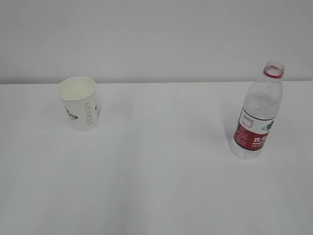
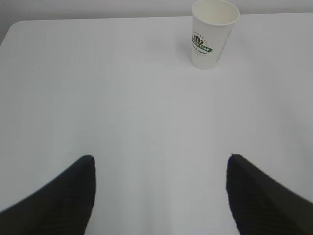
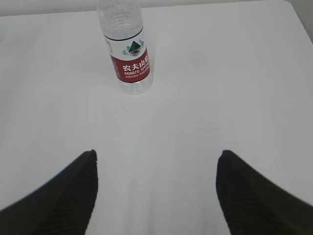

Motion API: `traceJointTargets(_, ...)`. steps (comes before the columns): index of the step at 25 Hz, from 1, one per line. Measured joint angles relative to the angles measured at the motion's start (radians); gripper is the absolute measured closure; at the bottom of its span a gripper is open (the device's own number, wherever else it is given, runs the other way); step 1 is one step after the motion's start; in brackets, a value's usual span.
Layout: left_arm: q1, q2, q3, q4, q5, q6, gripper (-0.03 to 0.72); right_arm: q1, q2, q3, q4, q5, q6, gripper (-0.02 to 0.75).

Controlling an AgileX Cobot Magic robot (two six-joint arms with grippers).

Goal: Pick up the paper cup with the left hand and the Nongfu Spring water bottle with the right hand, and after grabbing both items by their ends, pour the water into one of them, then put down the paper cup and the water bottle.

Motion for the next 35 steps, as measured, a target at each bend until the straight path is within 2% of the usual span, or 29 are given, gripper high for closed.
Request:
traceJointTargets(15,0.000,0.000,0.000,0.000,0.000,0.000,0.113,0.000,0.000,0.000,0.000,0.000,0.000,0.169)
traceJointTargets(35,0.000,0.000,0.000,0.000,0.000,0.000,0.118,0.000,0.000,0.000,0.000,0.000,0.000,0.169)
